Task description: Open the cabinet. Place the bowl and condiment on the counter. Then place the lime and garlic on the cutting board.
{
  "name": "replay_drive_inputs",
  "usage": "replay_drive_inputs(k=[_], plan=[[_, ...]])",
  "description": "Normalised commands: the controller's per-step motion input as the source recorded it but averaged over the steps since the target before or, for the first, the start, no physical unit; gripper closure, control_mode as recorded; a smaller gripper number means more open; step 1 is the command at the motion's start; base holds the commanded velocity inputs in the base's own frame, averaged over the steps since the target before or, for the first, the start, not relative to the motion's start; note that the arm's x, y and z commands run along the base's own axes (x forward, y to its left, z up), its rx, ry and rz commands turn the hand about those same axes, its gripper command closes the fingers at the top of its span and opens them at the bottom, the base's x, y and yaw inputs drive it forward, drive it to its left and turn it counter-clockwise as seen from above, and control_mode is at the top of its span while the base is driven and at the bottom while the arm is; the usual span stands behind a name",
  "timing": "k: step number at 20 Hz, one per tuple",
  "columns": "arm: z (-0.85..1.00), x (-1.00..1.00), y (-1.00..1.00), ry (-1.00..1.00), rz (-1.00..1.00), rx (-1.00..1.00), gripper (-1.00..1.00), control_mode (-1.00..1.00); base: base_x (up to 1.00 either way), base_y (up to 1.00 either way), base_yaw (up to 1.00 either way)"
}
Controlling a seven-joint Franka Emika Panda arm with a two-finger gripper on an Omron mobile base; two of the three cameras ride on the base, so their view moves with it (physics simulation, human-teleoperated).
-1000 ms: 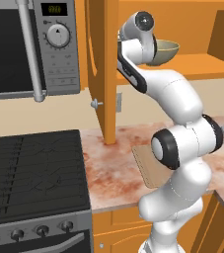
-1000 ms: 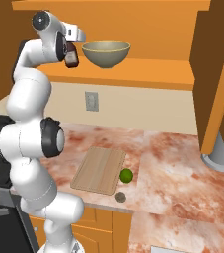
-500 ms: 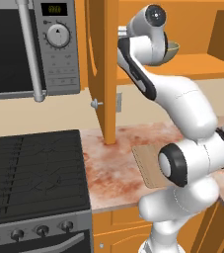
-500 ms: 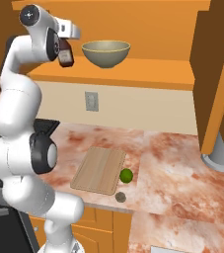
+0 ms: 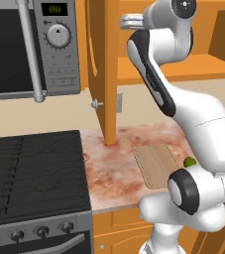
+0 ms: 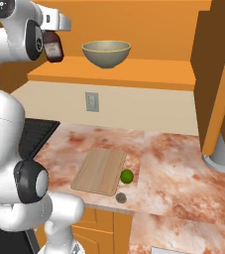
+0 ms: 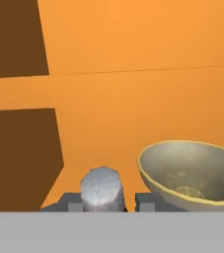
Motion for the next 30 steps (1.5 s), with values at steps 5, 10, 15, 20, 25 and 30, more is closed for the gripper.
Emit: replay_drive_inputs(k=[5,10,15,20,25,30], plan=[[0.16,-1.00,-0.81,-0.18,0.01,0.16,1.00,-1.00,0.00,0.00,0.00],[-0.10,-1.00,-0.77,-0.13,0.03,0.22,1.00,-1.00,0.00,0.00,0.00],[-0.40,-1.00,-0.38,-0.03,0.01,0.16,1.00,-1.00,0.00,0.00,0.00],[-0.44,-1.00,-0.13,0.00,0.01,0.14,1.00,-1.00,0.00,0.00,0.00],[-0.44,-0.98,0.00,0.00,0.01,0.10,1.00,-1.00,0.00,0.00,0.00],[-0.44,-0.61,0.04,0.00,0.02,0.06,1.00,-1.00,0.00,0.00,0.00]])
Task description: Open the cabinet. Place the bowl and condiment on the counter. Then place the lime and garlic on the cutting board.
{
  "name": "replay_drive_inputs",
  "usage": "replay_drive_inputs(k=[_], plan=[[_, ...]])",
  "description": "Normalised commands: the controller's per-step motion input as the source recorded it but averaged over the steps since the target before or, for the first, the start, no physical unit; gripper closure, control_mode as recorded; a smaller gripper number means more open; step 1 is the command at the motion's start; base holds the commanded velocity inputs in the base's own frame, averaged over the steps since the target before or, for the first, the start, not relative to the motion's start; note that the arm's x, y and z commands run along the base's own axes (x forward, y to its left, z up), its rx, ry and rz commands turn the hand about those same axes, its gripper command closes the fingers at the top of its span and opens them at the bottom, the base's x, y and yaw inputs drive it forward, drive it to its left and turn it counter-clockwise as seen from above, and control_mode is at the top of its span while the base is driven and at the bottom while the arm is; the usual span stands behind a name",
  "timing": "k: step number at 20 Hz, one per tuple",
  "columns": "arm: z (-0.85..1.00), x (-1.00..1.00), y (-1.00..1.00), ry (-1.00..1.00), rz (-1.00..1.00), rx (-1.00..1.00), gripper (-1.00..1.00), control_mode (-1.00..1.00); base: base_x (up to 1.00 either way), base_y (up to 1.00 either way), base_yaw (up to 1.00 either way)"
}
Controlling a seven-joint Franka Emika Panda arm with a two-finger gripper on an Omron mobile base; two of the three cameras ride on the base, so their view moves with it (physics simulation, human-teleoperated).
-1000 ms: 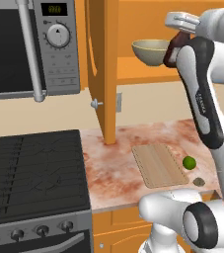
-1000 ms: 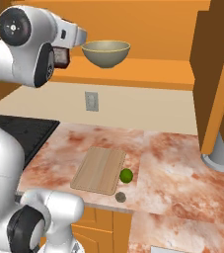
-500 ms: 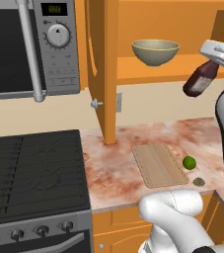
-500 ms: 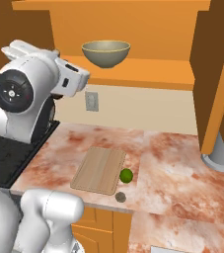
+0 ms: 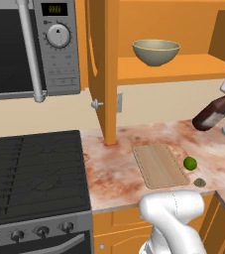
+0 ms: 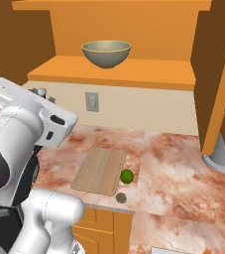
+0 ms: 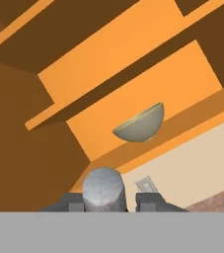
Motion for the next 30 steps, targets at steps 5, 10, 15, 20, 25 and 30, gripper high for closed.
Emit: replay_drive_inputs(k=[5,10,15,20,25,30], plan=[[-0.48,-0.39,0.01,0.00,0.03,0.07,1.00,-1.00,0.00,0.00,0.00],[-0.42,-0.21,0.09,0.01,0.04,0.06,1.00,-1.00,0.00,0.00,0.00],[-0.48,0.03,0.46,0.08,0.04,0.01,1.00,-1.00,0.00,0.00,0.00],[-0.48,0.19,0.47,0.09,0.04,0.00,1.00,-1.00,0.00,0.00,0.00],[-0.44,0.20,0.34,0.03,0.03,0.00,1.00,-1.00,0.00,0.00,0.00],[-0.34,0.24,0.25,0.00,0.01,0.00,1.00,-1.00,0.00,0.00,0.00]])
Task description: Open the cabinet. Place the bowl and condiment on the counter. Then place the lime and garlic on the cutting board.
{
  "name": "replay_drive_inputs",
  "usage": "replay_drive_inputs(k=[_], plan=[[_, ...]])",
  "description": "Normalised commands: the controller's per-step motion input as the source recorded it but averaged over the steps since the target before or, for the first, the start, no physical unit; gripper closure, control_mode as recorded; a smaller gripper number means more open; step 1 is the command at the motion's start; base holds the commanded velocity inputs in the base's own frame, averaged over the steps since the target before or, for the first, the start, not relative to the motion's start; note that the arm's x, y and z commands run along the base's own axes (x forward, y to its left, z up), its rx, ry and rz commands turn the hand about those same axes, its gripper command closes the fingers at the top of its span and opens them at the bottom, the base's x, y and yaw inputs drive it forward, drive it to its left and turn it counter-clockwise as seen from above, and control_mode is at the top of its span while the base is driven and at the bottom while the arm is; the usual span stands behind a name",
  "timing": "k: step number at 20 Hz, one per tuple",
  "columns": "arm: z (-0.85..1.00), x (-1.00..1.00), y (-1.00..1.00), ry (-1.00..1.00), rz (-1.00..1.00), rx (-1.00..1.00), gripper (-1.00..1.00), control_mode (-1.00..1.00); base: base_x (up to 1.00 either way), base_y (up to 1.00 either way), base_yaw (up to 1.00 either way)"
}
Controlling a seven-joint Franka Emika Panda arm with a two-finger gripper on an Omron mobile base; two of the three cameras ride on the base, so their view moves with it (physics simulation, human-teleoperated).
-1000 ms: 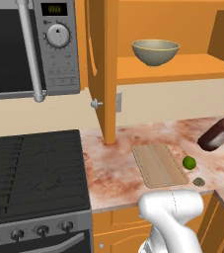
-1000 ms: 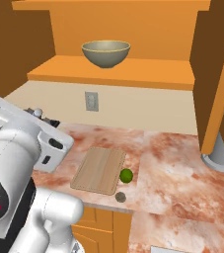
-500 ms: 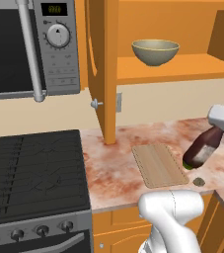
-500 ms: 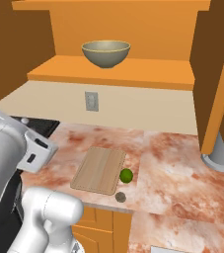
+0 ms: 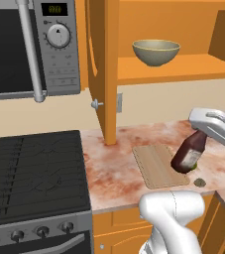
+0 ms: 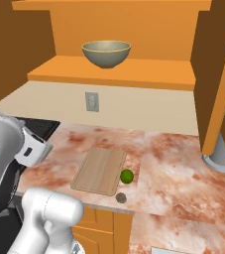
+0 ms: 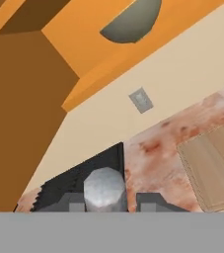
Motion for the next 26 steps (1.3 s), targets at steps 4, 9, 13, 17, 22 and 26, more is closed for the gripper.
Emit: replay_drive_inputs(k=[4,9,13,17,22,26], plan=[[-0.33,0.39,0.09,0.00,0.00,0.00,1.00,-1.00,0.00,0.00,0.00],[-0.36,0.46,0.04,-0.01,0.00,0.00,1.00,-1.00,0.00,0.00,0.00],[-0.29,0.44,0.01,-0.02,0.01,0.00,1.00,-1.00,0.00,0.00,0.00],[-0.16,0.40,0.12,-0.02,0.01,0.00,1.00,-1.00,0.00,0.00,0.00],[-0.14,0.37,0.27,-0.03,0.00,-0.01,1.00,-1.00,0.00,0.00,0.00],[-0.20,0.32,0.15,-0.05,0.00,-0.02,1.00,-1.00,0.00,0.00,0.00]])
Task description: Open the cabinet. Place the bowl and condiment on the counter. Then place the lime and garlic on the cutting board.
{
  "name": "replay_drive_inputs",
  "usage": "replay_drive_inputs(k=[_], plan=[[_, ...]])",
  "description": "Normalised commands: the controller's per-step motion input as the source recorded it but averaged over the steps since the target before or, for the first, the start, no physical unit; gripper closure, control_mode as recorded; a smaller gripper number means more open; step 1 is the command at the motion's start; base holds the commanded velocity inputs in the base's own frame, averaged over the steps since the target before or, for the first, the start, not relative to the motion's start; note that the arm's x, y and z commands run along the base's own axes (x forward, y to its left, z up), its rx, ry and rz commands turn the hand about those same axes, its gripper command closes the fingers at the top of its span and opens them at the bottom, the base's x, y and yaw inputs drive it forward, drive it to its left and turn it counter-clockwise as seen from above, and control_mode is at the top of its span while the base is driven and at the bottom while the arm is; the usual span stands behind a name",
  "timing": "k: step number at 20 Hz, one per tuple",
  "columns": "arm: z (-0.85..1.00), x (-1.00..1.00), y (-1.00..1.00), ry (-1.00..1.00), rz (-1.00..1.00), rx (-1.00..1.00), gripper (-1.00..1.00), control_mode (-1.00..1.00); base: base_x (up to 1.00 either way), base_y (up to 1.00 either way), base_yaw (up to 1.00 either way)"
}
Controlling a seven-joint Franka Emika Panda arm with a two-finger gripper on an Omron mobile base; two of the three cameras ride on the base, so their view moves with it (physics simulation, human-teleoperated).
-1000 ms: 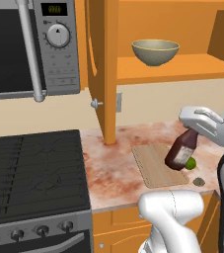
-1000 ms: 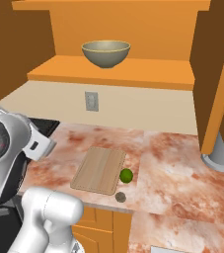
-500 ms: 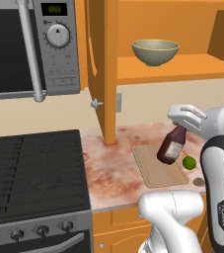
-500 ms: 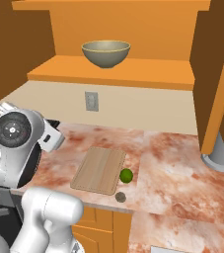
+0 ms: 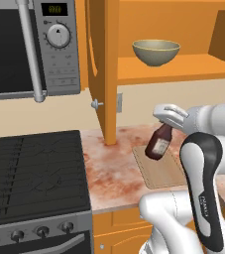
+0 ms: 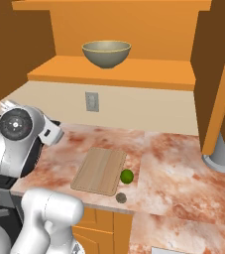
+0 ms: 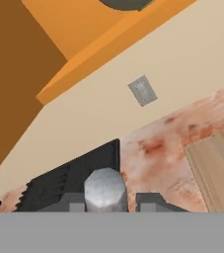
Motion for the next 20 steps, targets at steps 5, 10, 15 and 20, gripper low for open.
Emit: replay_drive_inputs(k=[5,10,15,20], plan=[[-0.24,0.38,0.02,-0.05,0.00,-0.04,1.00,-1.00,0.00,0.00,0.00],[-0.24,0.46,0.06,-0.04,0.00,-0.05,1.00,-1.00,0.00,0.00,0.00],[-0.29,0.41,0.07,-0.03,0.00,-0.07,1.00,-1.00,0.00,0.00,0.00],[-0.23,0.38,0.07,-0.04,0.00,-0.07,1.00,-1.00,0.00,0.00,0.00]])
